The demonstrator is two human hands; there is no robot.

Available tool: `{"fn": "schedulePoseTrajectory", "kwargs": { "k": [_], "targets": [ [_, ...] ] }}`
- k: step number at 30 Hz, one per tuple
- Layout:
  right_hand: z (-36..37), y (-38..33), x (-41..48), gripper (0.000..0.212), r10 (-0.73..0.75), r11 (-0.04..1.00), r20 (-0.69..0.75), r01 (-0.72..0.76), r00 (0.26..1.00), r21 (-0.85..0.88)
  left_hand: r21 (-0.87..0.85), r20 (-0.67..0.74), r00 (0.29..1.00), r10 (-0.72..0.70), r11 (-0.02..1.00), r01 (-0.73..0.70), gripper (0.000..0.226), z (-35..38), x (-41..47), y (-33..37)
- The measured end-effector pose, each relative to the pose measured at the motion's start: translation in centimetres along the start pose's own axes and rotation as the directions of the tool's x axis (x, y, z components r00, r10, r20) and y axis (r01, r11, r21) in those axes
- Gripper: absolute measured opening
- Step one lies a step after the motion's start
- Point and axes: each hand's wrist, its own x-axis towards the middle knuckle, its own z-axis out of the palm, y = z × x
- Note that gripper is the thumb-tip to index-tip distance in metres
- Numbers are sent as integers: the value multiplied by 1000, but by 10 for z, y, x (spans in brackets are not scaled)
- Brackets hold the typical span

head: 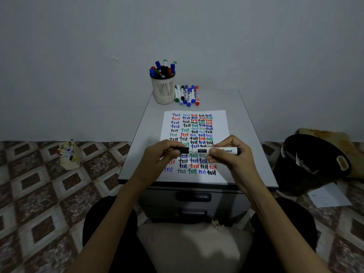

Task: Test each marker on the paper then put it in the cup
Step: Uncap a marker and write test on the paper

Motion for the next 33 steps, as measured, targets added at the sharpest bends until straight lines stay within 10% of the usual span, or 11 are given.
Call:
{"fn": "schedulePoseTrajectory", "kwargs": {
  "k": [19,33],
  "targets": [
    [9,15,-3,10,-26,862,257,152,966,-484,106,100,990,98,988,-109,27,6,-3,6],
    [22,17,1,15,-40,890,301,171,953,-423,-335,19,944,-328,888,315,29,5,2,18]
  ]
}}
